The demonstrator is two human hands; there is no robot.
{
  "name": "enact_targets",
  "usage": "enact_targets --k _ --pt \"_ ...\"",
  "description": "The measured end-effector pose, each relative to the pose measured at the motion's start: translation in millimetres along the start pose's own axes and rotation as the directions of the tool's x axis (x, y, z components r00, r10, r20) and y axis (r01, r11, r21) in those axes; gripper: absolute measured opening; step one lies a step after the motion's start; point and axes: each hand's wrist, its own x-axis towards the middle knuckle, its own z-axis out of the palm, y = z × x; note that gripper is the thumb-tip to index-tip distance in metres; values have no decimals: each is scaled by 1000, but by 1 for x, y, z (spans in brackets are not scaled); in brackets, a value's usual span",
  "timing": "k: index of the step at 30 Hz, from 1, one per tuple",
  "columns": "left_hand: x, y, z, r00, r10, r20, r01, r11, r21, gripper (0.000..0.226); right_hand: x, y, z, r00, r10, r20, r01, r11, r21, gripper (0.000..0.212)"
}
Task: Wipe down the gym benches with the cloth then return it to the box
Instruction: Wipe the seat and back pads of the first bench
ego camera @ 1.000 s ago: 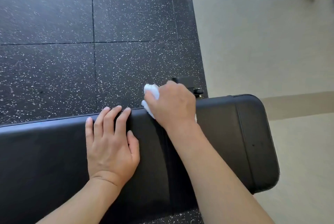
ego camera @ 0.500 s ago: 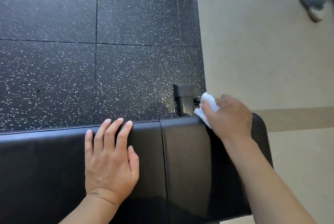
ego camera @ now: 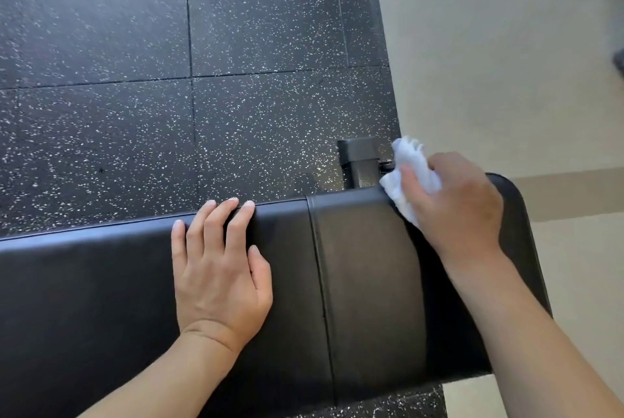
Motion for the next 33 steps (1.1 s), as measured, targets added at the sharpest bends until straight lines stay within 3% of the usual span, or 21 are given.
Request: enact_targets --k 2,4,13,16,18,20,22,26,29,33 --pt "0 1 0 1000 -7 2 7 1000 -10 59 -9 29 -5 985 161 -57 -142 959 246 40" --pt "0 2 -1 1000 -12 12 12 1000 -12 59 -26 16 -7 981 167 -100 -120 924 364 34" --pt "3 2 -4 997 14 81 -11 999 -33 56 -71 -137 -4 946 180 -269 -78 933 350 28" --pt "1 3 -8 995 26 92 -22 999 -41 56 -87 -128 -14 955 152 -254 -46 925 378 29" --pt "1 1 -7 995 34 89 -31 999 -33 56 -104 -97 -17 950 220 -222 -124 917 378 32" --pt "1 -3 -4 996 35 87 -31 999 -40 57 -128 -56 -15 906 371 -202 -277 883 380 35" --pt "0 -5 -4 994 39 103 -33 998 -61 62 -159 -22 -14 815 542 -205 -432 804 407 33" --pt "-1 -7 -11 982 85 169 -72 994 -81 82 -202 -41 -14 657 728 -194 -593 659 464 30" --pt "-5 -16 -17 945 229 233 -217 973 -76 72 -224 -100 -13 602 779 -175 -604 587 539 28" --pt "-1 -41 -34 779 541 317 -530 838 -127 59 -260 -174 -9 594 787 -165 -547 547 634 29"
